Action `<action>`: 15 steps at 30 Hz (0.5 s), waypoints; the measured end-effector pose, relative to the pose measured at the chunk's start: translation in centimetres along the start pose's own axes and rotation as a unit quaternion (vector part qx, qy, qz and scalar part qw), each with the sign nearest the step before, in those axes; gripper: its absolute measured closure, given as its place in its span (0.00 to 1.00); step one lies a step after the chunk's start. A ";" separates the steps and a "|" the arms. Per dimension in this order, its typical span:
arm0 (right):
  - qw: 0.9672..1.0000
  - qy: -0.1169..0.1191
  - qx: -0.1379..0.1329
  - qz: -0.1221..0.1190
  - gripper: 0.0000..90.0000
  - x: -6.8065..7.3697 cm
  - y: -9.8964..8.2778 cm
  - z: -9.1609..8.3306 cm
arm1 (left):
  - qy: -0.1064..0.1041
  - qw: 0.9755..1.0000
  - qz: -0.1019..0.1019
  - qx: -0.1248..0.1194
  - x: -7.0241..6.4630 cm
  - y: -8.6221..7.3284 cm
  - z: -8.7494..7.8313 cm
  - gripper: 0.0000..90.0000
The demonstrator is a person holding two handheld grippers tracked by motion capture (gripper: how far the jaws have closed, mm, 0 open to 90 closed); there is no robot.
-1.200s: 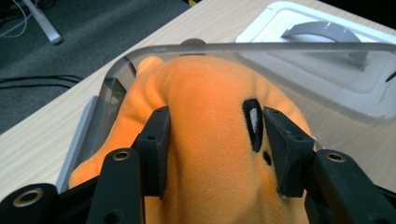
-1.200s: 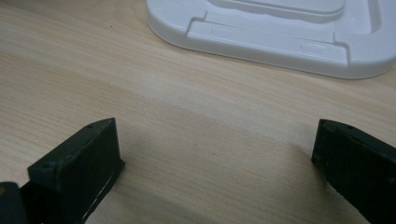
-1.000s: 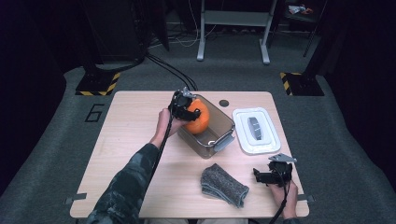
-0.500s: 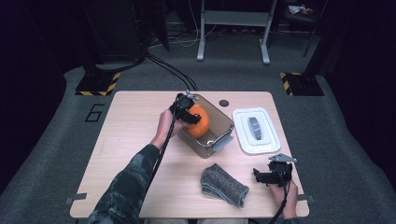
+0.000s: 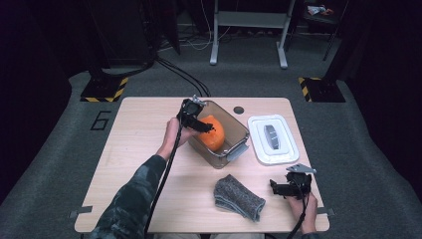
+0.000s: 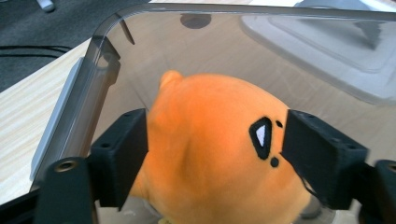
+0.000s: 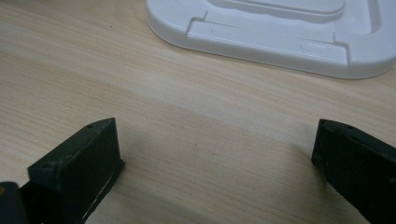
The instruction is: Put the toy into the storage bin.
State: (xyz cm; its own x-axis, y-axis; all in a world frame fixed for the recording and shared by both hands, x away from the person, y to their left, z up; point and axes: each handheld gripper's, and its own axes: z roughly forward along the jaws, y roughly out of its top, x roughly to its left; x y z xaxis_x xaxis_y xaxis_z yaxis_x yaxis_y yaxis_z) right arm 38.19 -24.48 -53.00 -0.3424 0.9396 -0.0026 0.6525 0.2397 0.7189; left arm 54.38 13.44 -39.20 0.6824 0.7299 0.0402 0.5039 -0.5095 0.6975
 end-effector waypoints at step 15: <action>1.000 0.000 0.000 0.001 0.00 0.0 0.0 0.0 | -0.006 0.998 -0.016 -0.057 0.8 -2.9 -5.1 0.15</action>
State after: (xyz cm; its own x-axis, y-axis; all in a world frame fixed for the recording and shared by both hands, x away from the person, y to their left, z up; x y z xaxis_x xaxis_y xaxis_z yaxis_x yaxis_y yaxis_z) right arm 38.18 -24.47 -53.00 -0.3409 0.9401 -0.0024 0.6530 0.2387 0.7188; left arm 50.76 17.79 -37.56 0.6735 0.7392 0.0076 0.4628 -0.4296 0.7754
